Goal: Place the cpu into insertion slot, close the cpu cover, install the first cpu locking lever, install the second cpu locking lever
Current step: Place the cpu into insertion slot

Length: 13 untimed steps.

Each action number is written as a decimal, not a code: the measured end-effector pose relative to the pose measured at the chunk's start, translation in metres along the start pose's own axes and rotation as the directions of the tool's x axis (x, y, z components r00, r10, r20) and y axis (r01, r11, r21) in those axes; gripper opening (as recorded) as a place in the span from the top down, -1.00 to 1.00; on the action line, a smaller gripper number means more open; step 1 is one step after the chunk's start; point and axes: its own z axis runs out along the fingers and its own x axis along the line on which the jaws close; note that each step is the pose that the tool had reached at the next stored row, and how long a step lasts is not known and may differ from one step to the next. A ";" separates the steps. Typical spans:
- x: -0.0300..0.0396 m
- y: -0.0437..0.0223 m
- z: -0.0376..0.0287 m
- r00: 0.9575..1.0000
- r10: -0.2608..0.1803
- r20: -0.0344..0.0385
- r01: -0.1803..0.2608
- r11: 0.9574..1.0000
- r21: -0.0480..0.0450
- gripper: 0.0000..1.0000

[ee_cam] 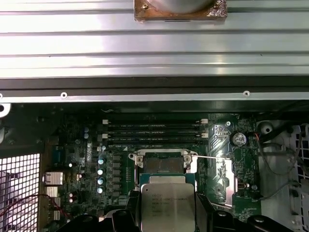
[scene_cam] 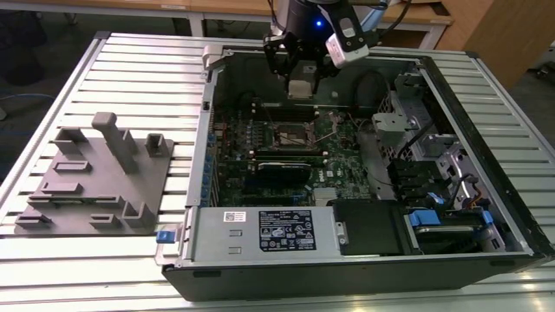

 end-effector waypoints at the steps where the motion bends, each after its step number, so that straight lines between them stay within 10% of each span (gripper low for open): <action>1: 0.0000 0.0000 0.0002 1.000 0.000 0.000 0.000 1.000 0.000 -0.08; 13: 0.0007 -0.0003 0.0035 1.000 0.000 0.003 0.000 1.000 -0.001 -0.08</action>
